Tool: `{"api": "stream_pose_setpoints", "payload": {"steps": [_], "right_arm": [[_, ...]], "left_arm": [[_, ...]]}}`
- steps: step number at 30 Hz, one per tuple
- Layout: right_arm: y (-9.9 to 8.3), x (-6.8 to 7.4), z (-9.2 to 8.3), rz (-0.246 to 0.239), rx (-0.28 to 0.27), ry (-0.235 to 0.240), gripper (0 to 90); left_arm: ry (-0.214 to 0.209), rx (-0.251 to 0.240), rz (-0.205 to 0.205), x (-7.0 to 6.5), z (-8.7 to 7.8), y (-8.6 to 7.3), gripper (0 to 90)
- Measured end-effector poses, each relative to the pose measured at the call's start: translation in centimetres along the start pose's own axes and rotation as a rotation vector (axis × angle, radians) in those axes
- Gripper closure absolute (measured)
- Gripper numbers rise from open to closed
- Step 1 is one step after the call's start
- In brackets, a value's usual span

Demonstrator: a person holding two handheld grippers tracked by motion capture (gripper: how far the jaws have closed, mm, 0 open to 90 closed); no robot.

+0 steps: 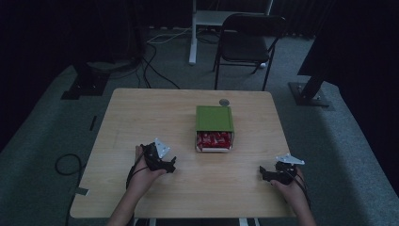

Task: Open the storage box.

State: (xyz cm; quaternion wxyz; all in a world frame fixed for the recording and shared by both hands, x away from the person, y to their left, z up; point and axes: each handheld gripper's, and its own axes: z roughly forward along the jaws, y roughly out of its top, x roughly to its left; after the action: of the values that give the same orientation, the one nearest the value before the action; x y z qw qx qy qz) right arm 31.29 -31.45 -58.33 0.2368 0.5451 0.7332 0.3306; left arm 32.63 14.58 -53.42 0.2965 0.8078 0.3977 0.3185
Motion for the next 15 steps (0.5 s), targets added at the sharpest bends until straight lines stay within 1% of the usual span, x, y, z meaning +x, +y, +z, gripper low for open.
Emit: {"api": "stream_pose_setpoints", "payload": {"steps": [1, 2, 3, 4, 5, 6, 8, 9, 11, 12, 13, 15], "right_arm": [[0.0, 0.0, 0.0, 0.000, 0.000, 0.000, 11.0], [0.0, 0.0, 0.0, 0.000, 0.000, 0.000, 11.0], [0.0, 0.0, 0.0, 0.000, 0.000, 0.000, 11.0], [0.0, 0.0, 0.0, 0.000, 0.000, 0.000, 11.0], [0.0, 0.0, 0.0, 0.000, 0.000, 0.000, 11.0], [0.0, 0.0, 0.0, 0.000, 0.000, 0.000, 11.0], [0.0, 0.0, 0.0, 0.000, 0.000, 0.000, 11.0], [0.0, 0.0, 0.0, 0.000, 0.000, 0.000, 11.1], [0.0, 0.0, 0.0, 0.000, 0.000, 0.000, 11.1], [0.0, 0.0, 0.0, 0.000, 0.000, 0.000, 11.1], [0.0, 0.0, 0.0, 0.000, 0.000, 0.000, 11.0], [0.0, 0.0, 0.0, 0.000, 0.000, 0.000, 11.0]], "left_arm": [[0.005, -0.005, 0.029, -0.5, 0.0, 0.5, 5.2], [0.005, -0.005, 0.029, -0.5, 0.0, 0.5, 5.3], [0.012, -0.016, 0.052, -0.9, -0.1, 0.9, 5.2], [0.012, -0.016, 0.052, -0.9, -0.1, 0.9, 5.3], [0.014, -0.021, 0.080, -1.4, -0.1, 1.3, 5.2], [0.014, -0.021, 0.080, -1.4, -0.1, 1.3, 5.2], [0.007, -0.038, 0.107, -1.8, -0.1, 1.7, 5.2], [0.003, -0.057, 0.126, -2.3, -0.1, 2.1, 5.2], [-0.002, -0.076, 0.152, -2.9, -0.2, 2.5, 5.2], [-0.002, -0.076, 0.152, -2.9, -0.2, 2.5, 5.2], [-0.012, -0.089, 0.173, -3.5, -0.2, 2.9, 5.2], [-0.019, -0.092, 0.192, -4.0, -0.2, 3.3, 5.2]]}}
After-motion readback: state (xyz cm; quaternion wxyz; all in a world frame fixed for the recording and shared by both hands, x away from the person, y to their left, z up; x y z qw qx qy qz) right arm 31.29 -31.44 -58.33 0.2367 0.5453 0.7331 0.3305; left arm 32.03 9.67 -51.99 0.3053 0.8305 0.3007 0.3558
